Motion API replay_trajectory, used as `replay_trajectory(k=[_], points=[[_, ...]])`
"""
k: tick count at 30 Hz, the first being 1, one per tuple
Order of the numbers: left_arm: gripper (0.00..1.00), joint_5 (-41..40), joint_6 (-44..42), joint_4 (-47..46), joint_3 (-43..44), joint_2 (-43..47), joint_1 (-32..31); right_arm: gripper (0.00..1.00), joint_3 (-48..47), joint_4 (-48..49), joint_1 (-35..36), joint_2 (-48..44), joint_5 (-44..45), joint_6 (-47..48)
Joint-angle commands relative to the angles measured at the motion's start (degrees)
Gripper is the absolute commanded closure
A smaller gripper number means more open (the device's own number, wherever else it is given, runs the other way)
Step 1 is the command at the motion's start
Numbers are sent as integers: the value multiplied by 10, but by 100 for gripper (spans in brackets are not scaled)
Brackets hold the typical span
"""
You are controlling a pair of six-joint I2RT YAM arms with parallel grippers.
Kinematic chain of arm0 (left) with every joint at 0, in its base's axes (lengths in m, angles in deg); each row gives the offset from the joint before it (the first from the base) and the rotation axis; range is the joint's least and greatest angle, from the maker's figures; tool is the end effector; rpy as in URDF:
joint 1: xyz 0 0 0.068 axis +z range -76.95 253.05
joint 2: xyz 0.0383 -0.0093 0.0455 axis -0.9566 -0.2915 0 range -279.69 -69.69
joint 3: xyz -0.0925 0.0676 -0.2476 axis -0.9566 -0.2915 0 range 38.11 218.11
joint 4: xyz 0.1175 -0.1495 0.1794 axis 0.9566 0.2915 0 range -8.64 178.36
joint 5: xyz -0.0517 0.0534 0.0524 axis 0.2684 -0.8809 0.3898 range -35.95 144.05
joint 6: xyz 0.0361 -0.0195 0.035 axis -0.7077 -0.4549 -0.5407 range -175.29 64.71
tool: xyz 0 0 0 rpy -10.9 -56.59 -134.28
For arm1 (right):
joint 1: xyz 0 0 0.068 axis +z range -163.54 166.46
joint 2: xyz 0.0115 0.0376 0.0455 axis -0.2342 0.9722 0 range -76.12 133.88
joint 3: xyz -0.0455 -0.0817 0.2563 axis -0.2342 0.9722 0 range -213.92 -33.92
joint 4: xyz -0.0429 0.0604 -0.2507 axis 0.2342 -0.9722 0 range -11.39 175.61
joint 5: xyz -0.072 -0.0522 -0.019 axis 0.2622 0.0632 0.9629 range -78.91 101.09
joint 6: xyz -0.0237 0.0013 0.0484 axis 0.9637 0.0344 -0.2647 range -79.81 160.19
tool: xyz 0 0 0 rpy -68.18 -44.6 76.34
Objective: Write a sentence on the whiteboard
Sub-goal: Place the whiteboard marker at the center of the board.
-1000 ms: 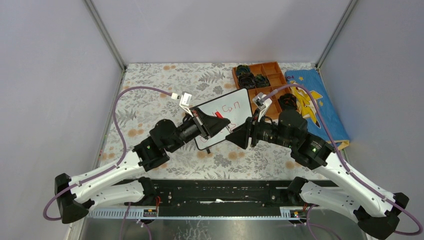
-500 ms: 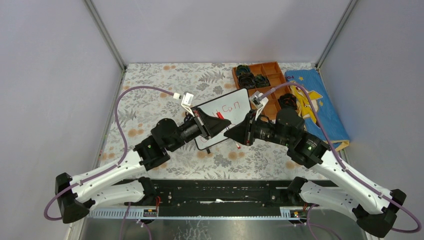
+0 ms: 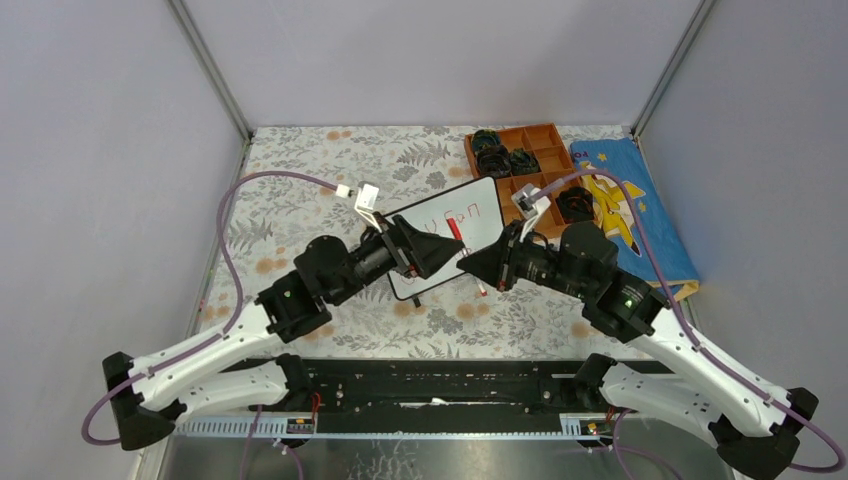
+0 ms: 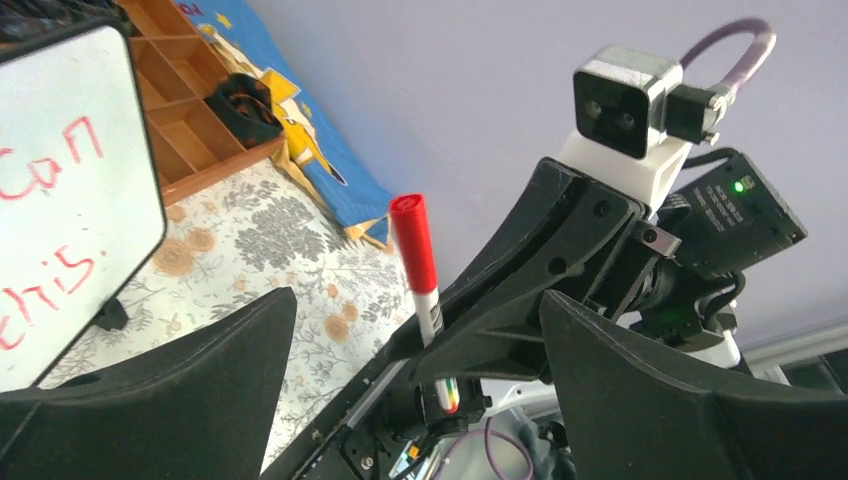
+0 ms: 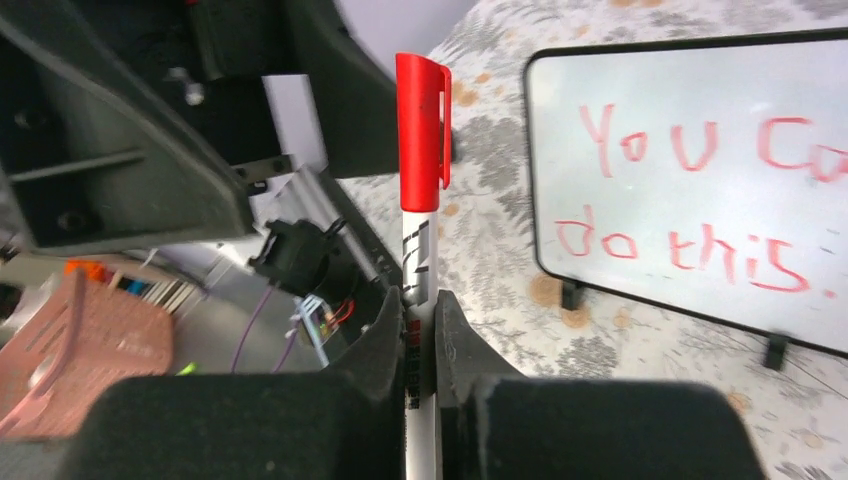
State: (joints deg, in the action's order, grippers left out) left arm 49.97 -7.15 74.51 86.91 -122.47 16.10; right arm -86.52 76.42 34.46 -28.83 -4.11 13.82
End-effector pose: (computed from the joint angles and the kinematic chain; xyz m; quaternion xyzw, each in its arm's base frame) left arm 0.1213 -0.1815 0.3721 0.0272 0.6887 -0.5599 0.4598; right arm 0.1185 0.1455 0.3826 -0.2246 0.6944 0.4860 0.4808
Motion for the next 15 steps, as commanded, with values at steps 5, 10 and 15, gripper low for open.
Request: replay_trajectory(k=[5, 10, 15], points=[[1, -160, -84, 138, 8, 125, 0, 100, 13, -150, -2, -46, 248, 1], [1, -236, -230, 214, 12, 188, 0, 100, 83, -220, -2, -57, 342, -45], [1, -337, -341, 274, 10, 199, -1, 100, 173, -219, -2, -60, 380, -114]])
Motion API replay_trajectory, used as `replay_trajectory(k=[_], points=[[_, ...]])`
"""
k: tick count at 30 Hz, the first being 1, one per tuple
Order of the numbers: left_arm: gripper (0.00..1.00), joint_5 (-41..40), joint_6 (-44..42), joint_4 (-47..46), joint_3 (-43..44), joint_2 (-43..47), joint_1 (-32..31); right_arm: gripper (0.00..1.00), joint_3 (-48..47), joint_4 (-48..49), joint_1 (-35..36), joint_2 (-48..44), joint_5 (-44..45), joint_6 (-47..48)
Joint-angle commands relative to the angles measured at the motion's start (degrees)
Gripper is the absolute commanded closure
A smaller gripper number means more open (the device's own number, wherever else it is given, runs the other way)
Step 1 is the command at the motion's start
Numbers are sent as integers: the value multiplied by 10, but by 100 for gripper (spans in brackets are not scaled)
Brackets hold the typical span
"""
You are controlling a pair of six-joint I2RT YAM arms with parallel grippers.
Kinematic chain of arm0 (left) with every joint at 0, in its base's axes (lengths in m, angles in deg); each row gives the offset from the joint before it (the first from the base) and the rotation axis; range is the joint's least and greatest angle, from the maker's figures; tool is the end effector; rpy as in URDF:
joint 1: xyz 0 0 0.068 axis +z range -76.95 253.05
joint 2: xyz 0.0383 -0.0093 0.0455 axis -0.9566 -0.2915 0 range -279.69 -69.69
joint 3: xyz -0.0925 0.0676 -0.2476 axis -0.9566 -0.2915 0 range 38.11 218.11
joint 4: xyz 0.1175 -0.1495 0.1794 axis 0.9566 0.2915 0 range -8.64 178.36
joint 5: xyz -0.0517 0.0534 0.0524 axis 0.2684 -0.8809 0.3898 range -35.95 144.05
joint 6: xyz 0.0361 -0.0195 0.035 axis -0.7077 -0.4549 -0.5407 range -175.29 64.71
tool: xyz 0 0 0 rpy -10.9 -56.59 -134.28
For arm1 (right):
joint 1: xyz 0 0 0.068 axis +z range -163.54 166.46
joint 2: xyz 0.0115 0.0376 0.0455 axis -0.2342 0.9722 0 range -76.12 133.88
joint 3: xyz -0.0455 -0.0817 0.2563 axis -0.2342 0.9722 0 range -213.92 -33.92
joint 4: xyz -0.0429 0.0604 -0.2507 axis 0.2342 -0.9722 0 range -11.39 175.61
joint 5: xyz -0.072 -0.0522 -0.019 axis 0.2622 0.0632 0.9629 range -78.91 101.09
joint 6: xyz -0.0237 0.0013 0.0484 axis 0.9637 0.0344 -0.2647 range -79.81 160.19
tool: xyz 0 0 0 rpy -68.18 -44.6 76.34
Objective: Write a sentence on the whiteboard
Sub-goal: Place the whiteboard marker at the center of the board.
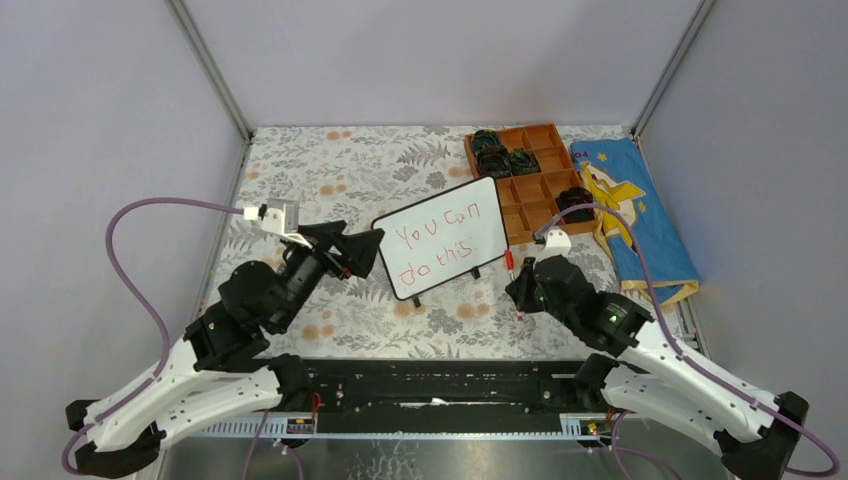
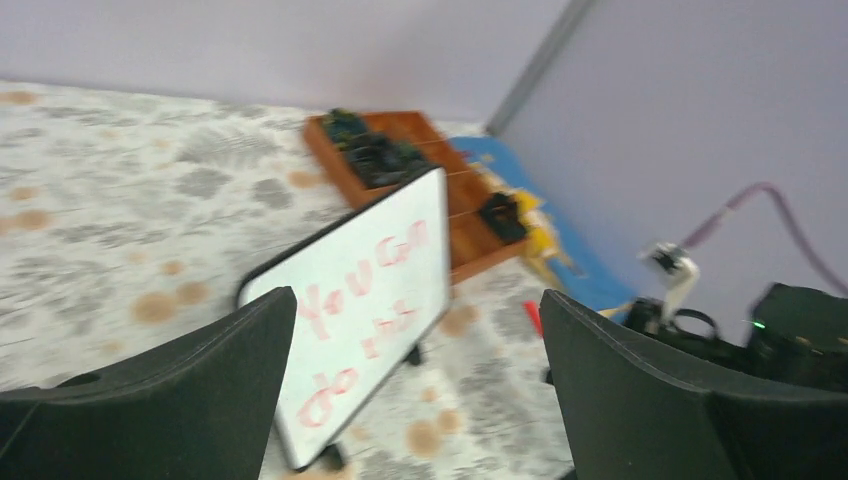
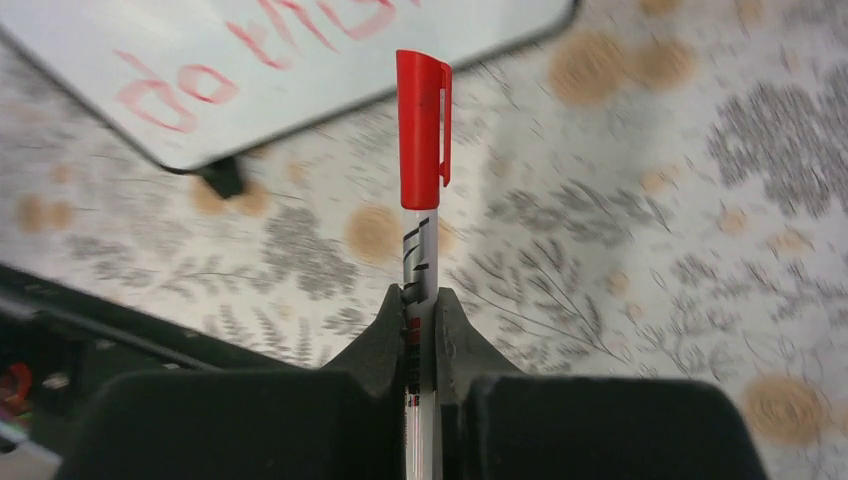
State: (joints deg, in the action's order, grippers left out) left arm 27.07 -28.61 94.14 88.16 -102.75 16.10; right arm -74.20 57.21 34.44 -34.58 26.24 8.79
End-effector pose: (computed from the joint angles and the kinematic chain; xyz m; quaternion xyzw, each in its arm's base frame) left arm 0.0796 -0.0925 0.3942 0.0079 0.6835 -0.3566 0.6368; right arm 0.1159 0.1147 0.2895 -0.0580 0.8576 0.2305 0.4562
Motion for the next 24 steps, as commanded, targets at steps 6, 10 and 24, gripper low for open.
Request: replay_trajectory(k=[6, 10, 24], points=[[1, -142, -133, 34, -93, 56, 0, 100, 112, 14, -13, 48, 115, -115], [1, -131, -122, 14, -142, 104, 0, 100, 108, 42, -33, 91, 119, -111], [1, -124, -138, 22, -144, 96, -1, 100, 123, 149, -107, 223, 50, -94]])
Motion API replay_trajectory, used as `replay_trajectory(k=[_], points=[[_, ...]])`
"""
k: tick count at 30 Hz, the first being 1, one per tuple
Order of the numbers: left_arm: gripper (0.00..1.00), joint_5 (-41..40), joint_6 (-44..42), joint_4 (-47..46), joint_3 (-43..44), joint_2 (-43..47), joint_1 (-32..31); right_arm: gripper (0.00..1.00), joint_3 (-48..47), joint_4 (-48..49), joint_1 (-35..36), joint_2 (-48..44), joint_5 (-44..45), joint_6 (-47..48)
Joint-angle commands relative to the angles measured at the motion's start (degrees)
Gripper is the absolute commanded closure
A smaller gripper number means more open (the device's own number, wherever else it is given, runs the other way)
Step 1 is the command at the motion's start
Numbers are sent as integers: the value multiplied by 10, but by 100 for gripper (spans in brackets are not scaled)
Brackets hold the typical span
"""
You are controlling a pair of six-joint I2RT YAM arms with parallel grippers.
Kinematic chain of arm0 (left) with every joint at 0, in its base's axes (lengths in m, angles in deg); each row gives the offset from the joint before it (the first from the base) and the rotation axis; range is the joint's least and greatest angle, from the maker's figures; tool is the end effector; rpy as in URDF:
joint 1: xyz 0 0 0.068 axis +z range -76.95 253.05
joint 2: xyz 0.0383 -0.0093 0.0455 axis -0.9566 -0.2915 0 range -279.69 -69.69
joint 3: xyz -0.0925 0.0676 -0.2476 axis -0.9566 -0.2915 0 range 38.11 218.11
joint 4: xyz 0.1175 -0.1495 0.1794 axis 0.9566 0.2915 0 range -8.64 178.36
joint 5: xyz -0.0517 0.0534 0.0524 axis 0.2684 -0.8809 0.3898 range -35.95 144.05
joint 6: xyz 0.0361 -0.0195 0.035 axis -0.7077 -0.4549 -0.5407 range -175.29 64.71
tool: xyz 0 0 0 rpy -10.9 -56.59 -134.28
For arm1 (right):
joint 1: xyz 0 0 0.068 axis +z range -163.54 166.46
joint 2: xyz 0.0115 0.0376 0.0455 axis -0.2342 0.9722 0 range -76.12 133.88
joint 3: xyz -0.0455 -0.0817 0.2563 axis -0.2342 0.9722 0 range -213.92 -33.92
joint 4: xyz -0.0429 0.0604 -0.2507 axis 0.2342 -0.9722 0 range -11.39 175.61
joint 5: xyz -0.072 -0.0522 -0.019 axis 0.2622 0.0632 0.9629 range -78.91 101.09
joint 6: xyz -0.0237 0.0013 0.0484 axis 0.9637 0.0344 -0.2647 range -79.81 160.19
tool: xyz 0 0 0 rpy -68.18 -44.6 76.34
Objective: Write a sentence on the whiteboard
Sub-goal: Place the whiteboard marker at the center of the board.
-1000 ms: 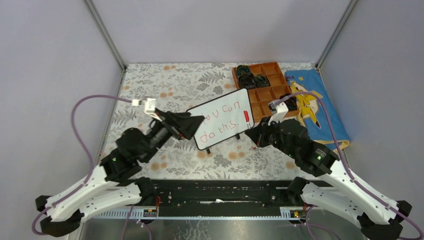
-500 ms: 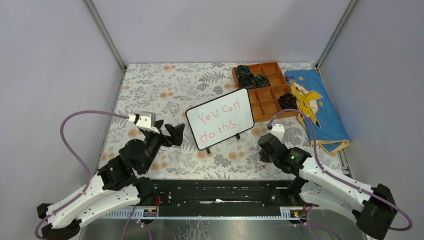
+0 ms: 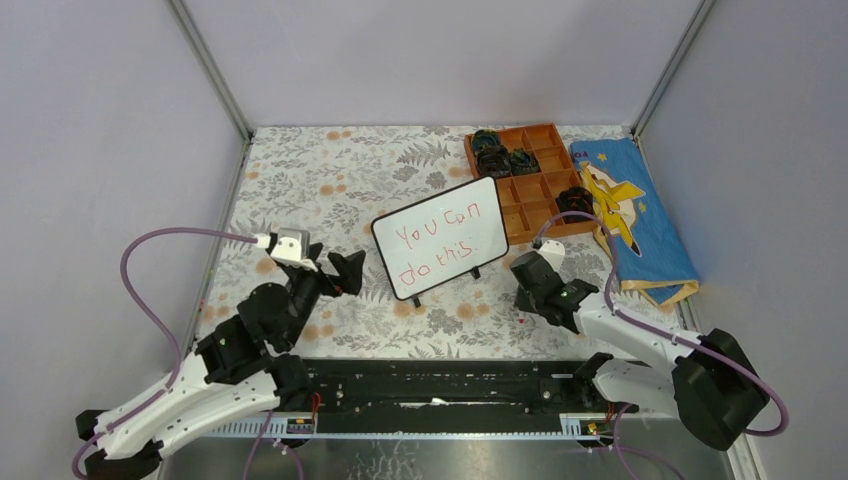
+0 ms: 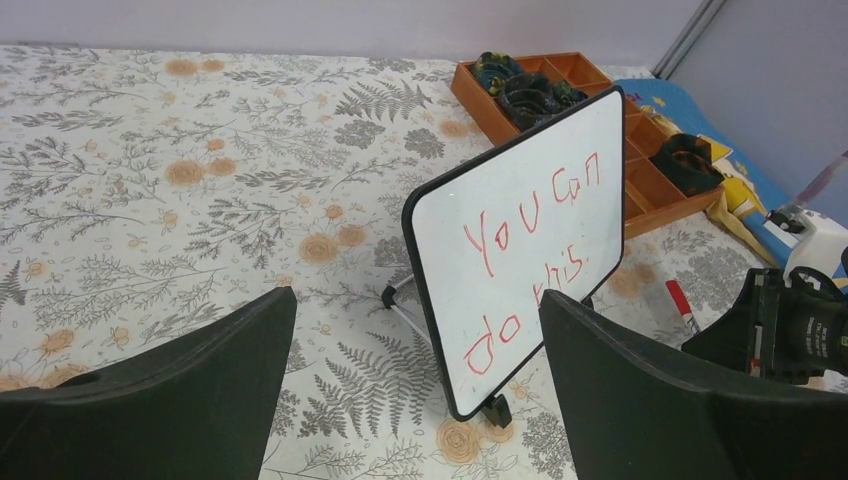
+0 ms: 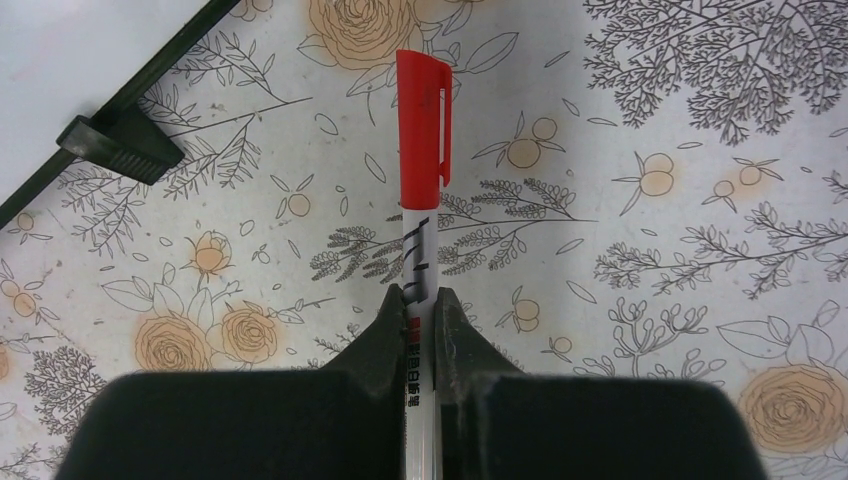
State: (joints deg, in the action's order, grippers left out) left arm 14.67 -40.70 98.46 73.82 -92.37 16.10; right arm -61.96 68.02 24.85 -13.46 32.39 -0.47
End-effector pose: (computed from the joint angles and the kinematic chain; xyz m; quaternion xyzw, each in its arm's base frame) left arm 0.0751 -0.0738 0.3218 0.0348 0.7254 -0.1751 0.6648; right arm 0.1649 0.1141 0.1735 0.0782 0.9284 0.0677 0.3568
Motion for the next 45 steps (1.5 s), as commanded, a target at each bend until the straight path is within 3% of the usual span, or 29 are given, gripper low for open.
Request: replay_trajectory(k=[1, 20, 25, 33, 38, 45], points=[[1, 3, -18, -23, -1, -10, -1, 100, 0, 43, -14, 17, -13, 0], [1, 12, -18, -14, 2, -44, 0, 99, 20, 68, -56, 75, -41, -2], [1, 4, -17, -12, 2, -46, 0, 83, 20, 67, -61, 83, -38, -7], [1, 4, -15, -8, 3, -47, 0, 80, 19, 66, -66, 88, -40, -8], [1, 3, -14, -5, 5, -48, 0, 71, 20, 66, -66, 89, -38, -9], [1, 1, -11, -1, 5, -47, 0, 69, 17, 65, -66, 99, -39, -10]])
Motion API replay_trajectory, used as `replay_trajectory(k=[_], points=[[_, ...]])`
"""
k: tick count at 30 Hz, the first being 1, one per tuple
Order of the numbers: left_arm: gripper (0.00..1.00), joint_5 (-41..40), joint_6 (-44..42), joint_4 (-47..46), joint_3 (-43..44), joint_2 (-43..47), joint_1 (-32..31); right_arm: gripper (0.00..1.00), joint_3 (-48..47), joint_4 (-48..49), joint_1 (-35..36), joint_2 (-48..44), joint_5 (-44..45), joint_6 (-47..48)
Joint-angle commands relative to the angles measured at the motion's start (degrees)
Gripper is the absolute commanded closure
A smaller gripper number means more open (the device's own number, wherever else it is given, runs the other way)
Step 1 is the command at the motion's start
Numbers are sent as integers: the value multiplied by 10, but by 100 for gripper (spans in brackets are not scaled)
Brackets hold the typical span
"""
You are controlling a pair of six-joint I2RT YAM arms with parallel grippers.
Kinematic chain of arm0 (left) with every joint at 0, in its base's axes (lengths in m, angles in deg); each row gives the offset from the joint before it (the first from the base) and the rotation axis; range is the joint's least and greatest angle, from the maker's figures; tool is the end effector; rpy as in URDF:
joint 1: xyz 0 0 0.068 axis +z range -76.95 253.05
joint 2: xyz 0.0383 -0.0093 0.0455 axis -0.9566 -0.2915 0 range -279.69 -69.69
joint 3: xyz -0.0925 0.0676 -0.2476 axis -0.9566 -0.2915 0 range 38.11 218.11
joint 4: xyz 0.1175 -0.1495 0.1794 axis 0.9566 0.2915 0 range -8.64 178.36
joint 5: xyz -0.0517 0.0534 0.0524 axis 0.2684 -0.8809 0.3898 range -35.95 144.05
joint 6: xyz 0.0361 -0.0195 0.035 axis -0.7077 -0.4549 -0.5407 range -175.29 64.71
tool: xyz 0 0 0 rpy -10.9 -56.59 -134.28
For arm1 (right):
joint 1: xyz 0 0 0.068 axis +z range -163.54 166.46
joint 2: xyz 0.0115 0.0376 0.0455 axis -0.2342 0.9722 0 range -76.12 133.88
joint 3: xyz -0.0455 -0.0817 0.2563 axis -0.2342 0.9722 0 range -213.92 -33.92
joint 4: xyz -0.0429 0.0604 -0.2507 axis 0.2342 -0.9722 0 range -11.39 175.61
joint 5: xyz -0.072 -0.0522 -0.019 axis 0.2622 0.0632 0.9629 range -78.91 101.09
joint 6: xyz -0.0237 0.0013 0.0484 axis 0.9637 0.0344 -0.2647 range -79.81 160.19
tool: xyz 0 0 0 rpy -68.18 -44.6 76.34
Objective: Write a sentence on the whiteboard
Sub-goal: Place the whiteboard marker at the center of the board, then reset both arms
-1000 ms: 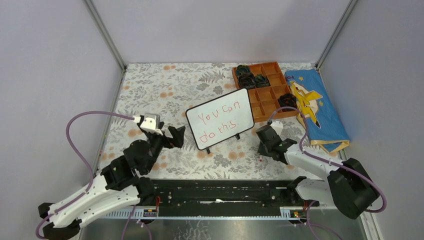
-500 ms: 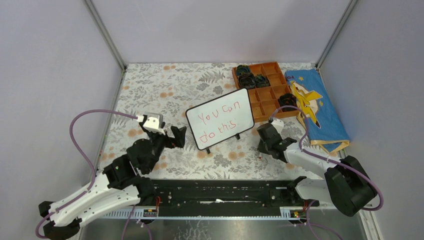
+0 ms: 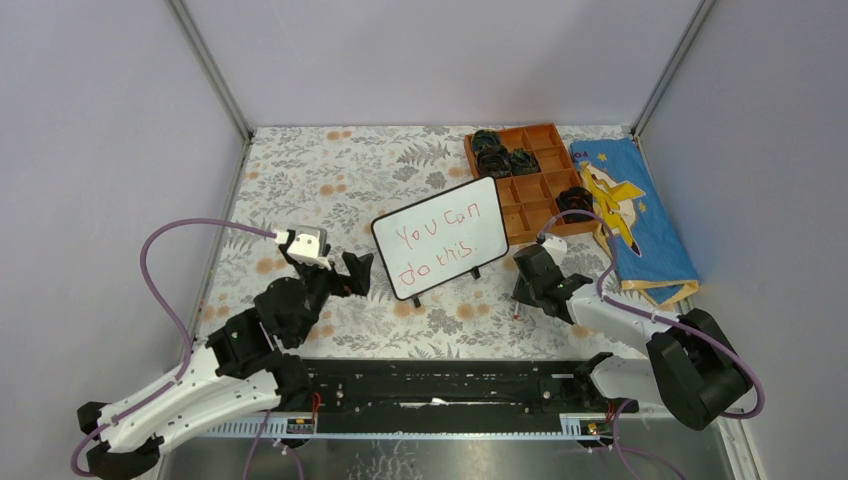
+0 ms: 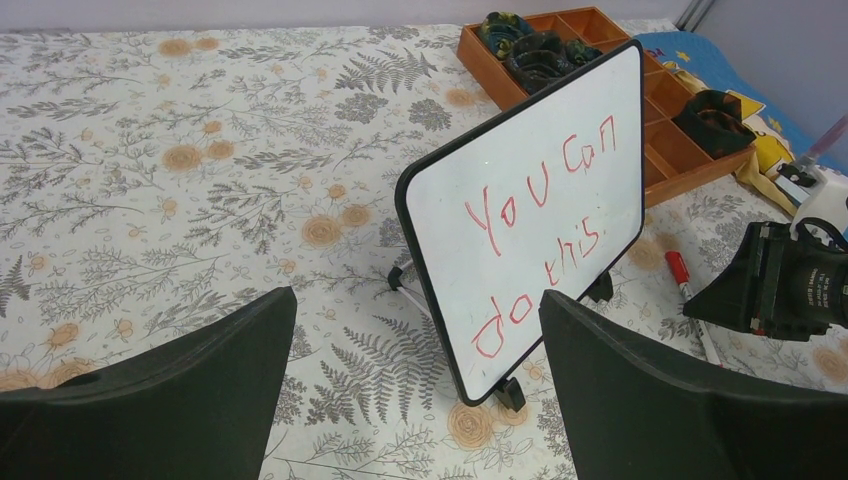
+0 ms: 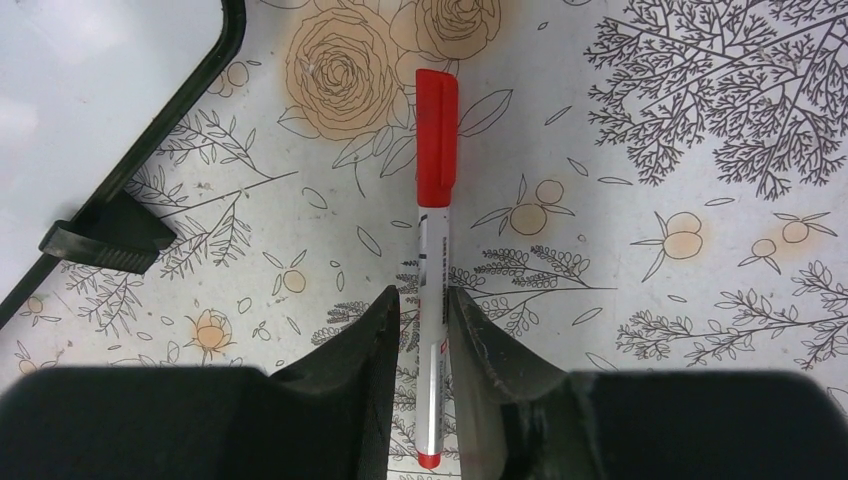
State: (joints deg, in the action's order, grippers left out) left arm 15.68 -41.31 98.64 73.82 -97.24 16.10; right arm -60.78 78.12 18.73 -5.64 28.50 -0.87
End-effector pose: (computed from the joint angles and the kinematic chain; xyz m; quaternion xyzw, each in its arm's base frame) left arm 0.0844 -0.0890 0.3136 0.0649 0.7469 -0.1518 0.6441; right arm 0.1903 0.1075 0.1527 0.1216 0.9255 0.0820 0.3492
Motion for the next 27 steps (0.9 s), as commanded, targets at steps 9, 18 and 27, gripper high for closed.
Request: replay_trajectory(k=[9, 18, 27], points=[[1, -9, -4, -2, 6, 4, -1, 62, 3, -39, -5, 27, 1, -8], [1, -8, -2, 0, 7, 4, 0, 55, -1, -44, -5, 32, 8, -12], [1, 0, -1, 3, 11, 1, 0, 37, 6, -47, -5, 18, 18, -25]])
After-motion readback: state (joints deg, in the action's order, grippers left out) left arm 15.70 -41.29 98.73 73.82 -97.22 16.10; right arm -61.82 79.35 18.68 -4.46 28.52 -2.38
